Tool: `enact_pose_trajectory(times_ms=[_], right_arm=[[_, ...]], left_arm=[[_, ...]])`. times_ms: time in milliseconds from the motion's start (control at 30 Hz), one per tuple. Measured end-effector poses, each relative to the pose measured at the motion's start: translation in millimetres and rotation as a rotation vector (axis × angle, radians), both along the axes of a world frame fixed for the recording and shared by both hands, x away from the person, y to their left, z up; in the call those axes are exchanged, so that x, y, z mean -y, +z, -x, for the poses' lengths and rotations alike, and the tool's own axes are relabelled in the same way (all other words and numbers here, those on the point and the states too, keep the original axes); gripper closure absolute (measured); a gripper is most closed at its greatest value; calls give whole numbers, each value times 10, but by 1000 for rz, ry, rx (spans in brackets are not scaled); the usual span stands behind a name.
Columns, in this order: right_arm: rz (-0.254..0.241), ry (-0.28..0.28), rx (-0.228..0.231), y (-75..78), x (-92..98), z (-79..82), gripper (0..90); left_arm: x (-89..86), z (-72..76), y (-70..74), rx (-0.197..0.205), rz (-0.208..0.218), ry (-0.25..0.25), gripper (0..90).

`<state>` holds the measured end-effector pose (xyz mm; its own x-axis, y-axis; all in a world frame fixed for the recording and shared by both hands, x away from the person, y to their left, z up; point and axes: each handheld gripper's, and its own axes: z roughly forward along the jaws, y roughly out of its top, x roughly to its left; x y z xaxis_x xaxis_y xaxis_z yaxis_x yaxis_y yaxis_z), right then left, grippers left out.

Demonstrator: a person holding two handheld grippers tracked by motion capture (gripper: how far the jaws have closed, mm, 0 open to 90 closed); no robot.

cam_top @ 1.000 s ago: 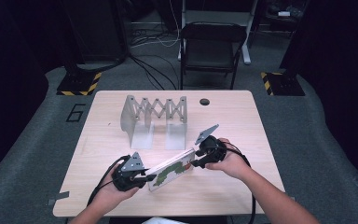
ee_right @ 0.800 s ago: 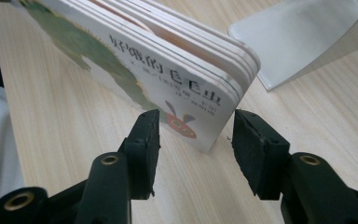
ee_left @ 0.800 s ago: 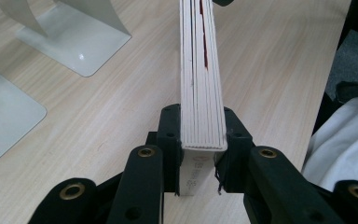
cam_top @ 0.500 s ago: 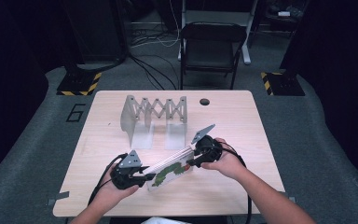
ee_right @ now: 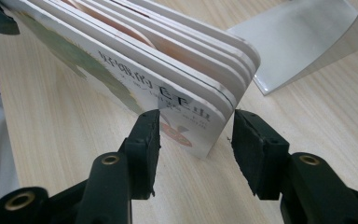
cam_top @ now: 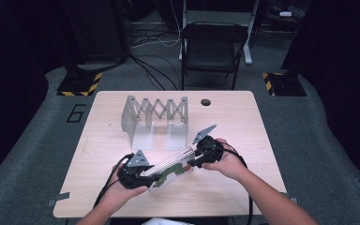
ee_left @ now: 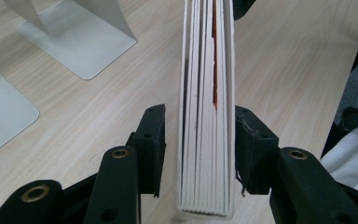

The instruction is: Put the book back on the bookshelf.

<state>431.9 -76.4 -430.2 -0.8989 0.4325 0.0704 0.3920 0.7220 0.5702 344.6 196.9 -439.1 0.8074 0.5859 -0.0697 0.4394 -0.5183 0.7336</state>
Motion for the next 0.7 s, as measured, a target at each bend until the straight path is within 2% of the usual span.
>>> enact_pose_trajectory(times_ms=[33,167,333,433,700], right_arm=[[-1,1,0,-1,1,-2,519],[-12,-16,-17,-4,4,8,518],[-23,-17,5,-16,5,12,517],[-16,-18,-10,-8,12,17,516],[-18,-21,-7,-15,13,22,515]], left_arm=[[1,-9,2,-7,-4,-14,583],[33,-25,-9,-8,-2,-11,608],[87,-26,-21,-3,-10,-5,627],[110,-35,-21,-8,-27,-2,639],[119,-32,-29,-9,-28,3,685]])
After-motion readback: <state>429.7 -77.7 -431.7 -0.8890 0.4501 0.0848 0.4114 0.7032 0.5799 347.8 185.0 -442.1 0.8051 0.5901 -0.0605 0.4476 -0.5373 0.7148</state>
